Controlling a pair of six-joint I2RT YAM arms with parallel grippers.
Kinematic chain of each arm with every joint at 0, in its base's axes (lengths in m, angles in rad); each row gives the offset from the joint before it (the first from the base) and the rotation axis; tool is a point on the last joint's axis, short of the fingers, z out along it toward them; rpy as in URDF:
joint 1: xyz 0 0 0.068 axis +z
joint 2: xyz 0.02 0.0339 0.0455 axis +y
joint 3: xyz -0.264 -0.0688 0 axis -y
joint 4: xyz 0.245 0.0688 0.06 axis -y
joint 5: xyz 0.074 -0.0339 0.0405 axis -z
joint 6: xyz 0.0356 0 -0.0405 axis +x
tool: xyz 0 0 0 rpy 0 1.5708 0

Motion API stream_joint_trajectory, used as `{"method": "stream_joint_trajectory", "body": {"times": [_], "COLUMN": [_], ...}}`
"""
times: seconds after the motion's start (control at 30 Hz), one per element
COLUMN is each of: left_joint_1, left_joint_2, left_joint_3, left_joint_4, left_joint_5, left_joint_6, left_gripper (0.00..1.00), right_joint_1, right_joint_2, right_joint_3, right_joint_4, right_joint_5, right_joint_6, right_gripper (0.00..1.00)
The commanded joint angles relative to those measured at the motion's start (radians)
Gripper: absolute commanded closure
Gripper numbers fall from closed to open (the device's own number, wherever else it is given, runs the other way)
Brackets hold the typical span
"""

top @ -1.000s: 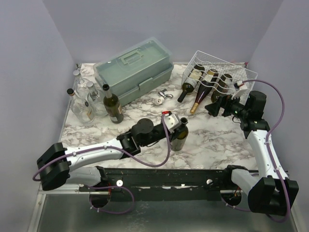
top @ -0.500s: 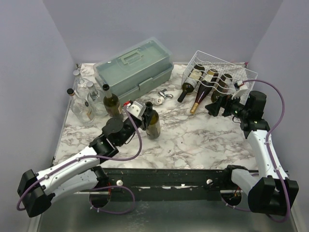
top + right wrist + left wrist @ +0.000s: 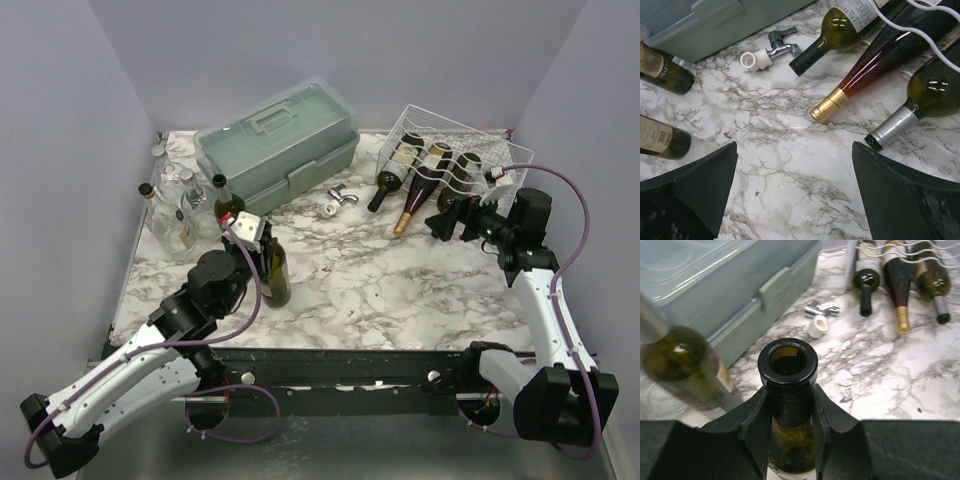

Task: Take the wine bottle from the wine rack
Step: Move the wine bottle to the center of the board.

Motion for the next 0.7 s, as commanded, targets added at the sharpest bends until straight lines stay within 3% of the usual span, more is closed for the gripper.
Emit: {"method": "stream_joint_trajectory", "body": {"times": [0.0,0.3,0.67], "left_joint_1": [0.013,0.056,0.265], "left_joint_2": [-0.103,-0.202,-0.156], "left_joint_3": [0.036,0.006,-0.042], "left_joint_4": [-0.012,0.039,0.185], "left_joint_5": [-0.227,-0.411,-0.397], "left_joint_6": [0.016,0.161,0.158], "left_gripper": [1.0,1.0,1.0], "right_joint_1": [-0.003,-0.002,-0.001], "right_joint_2": [-0.009,-0.01,-0.019], "right_joint_3": [-0.008,-0.007,-0.009], "right_joint_4": [0.009,0.009,0.007], "right_joint_5": [0.021,0.022,0.029], "right_joint_6": [-0.018,-0.019,-0.024], "right_gripper": [0.0,0.0,0.0]}}
